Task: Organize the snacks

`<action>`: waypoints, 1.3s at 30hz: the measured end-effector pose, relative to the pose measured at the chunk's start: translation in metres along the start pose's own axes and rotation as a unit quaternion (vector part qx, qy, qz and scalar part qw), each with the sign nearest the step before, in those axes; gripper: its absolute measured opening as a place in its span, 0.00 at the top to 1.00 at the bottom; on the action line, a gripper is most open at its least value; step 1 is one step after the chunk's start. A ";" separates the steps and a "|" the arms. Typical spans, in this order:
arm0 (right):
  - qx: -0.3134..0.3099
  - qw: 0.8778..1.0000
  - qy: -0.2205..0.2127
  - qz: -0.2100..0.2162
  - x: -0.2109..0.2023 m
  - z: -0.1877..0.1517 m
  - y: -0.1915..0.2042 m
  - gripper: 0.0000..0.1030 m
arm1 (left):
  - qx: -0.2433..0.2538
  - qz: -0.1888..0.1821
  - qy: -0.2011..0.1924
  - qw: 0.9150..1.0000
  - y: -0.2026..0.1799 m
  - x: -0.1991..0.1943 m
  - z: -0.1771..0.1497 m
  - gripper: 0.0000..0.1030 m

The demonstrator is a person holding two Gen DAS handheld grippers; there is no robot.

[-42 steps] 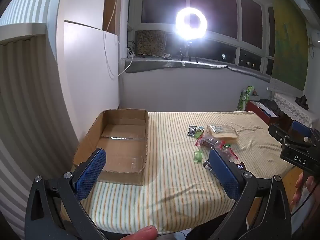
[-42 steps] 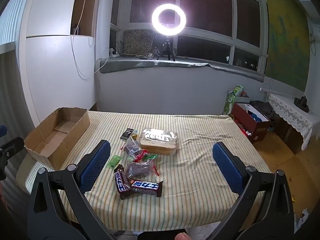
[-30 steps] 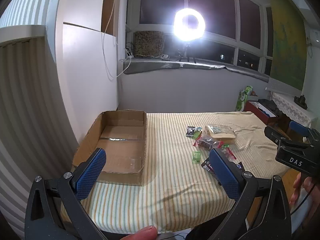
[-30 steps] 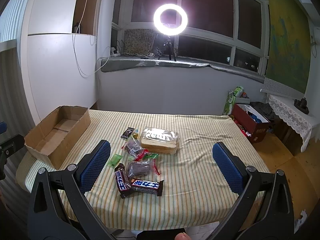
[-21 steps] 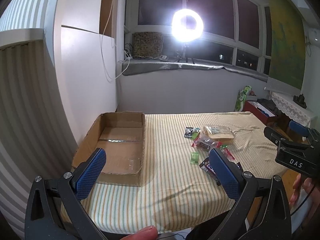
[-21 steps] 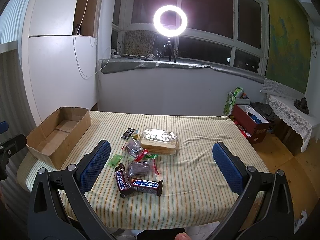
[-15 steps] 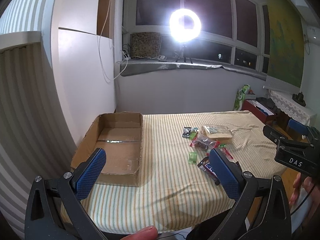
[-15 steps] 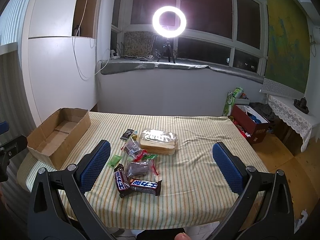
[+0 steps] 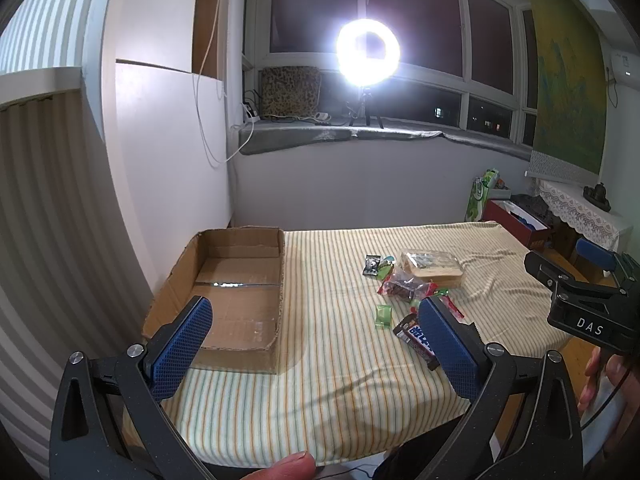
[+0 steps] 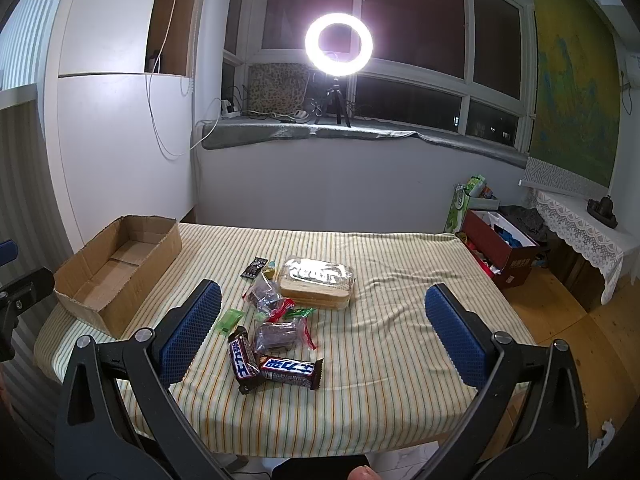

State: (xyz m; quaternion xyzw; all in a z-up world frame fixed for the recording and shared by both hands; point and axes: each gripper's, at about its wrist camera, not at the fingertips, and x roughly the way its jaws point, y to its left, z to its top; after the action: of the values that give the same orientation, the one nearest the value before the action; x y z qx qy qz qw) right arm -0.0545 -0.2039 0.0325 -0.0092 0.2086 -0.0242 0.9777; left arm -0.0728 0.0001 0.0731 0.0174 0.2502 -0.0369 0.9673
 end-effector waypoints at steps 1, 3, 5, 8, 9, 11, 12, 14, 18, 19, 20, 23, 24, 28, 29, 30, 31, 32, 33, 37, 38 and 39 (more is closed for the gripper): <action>0.000 1.000 0.001 0.000 0.000 0.000 0.000 0.00 | 0.000 0.000 0.000 1.000 0.000 0.001 -0.001 0.01; 0.001 1.000 0.000 0.001 -0.001 0.000 0.000 0.00 | 0.000 -0.001 0.000 1.000 0.001 0.001 -0.002 0.01; 0.002 1.000 0.006 0.002 -0.002 -0.002 -0.001 0.00 | 0.000 -0.002 0.000 1.000 0.001 0.003 -0.002 0.01; -0.003 1.000 0.008 -0.001 -0.001 -0.003 0.001 0.00 | 0.001 -0.003 0.001 1.000 0.003 0.004 -0.005 0.01; -0.004 1.000 0.008 -0.001 -0.002 -0.004 0.001 0.00 | 0.002 -0.004 0.001 1.000 0.004 0.004 -0.005 0.01; -0.004 1.000 0.009 0.000 -0.001 -0.003 0.000 0.00 | 0.002 -0.004 0.001 1.000 0.004 0.005 -0.007 0.01; -0.006 1.000 0.009 -0.001 -0.001 -0.004 0.000 0.00 | 0.001 -0.004 0.002 1.000 0.005 0.005 -0.006 0.01; -0.013 1.000 0.010 -0.004 0.000 -0.006 0.000 0.00 | 0.001 -0.005 0.002 1.000 0.007 0.006 -0.009 0.01; -0.017 1.000 0.012 -0.009 0.005 -0.010 -0.001 0.00 | 0.003 -0.003 0.006 1.000 0.004 0.008 -0.010 0.01; -0.017 1.000 0.013 -0.008 0.006 -0.011 -0.001 0.00 | 0.003 -0.003 0.006 1.000 0.004 0.008 -0.011 0.01; -0.020 1.000 0.010 -0.009 0.007 -0.012 -0.001 0.00 | 0.003 -0.003 0.007 1.000 0.004 0.009 -0.011 0.01; -0.022 1.000 0.014 -0.007 0.008 -0.013 0.000 0.00 | 0.001 -0.002 0.011 1.000 0.006 0.012 -0.012 0.01; -0.022 1.000 0.016 -0.008 0.009 -0.013 0.000 0.00 | 0.001 -0.002 0.012 1.000 0.006 0.013 -0.013 0.01; -0.021 1.000 0.017 -0.008 0.014 -0.015 -0.002 0.00 | 0.002 -0.004 0.015 1.000 0.005 0.017 -0.014 0.01; -0.021 1.000 0.019 -0.009 0.016 -0.016 -0.002 0.00 | 0.002 -0.005 0.016 1.000 0.005 0.018 -0.015 0.01; -0.022 0.999 0.021 -0.009 0.017 -0.017 -0.002 0.00 | 0.002 -0.005 0.018 1.000 0.005 0.019 -0.015 0.01; -0.021 0.999 0.023 -0.008 0.019 -0.018 -0.003 0.00 | 0.002 -0.005 0.020 1.000 0.005 0.021 -0.016 0.01; -0.019 0.999 0.025 -0.007 0.023 -0.020 -0.003 0.00 | 0.002 -0.005 0.023 1.000 0.005 0.023 -0.018 0.01; -0.021 0.999 0.031 -0.007 0.026 -0.022 -0.003 0.00 | 0.002 -0.006 0.026 1.000 0.004 0.026 -0.019 0.01; -0.015 0.998 0.054 -0.004 0.047 -0.040 -0.007 0.00 | 0.003 -0.010 0.056 0.998 0.001 0.047 -0.033 0.01; -0.015 0.998 0.061 -0.004 0.052 -0.045 -0.009 0.00 | 0.004 -0.011 0.066 0.998 0.000 0.054 -0.039 0.01; -0.015 0.997 0.070 -0.005 0.058 -0.052 -0.010 0.00 | 0.004 -0.011 0.076 0.997 -0.003 0.061 -0.046 0.01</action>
State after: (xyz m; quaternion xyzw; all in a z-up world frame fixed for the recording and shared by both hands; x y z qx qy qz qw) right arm -0.0236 -0.2171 -0.0378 -0.0235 0.2771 -0.0261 0.9602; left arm -0.0415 -0.0039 0.0034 0.0212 0.3234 -0.0476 0.9448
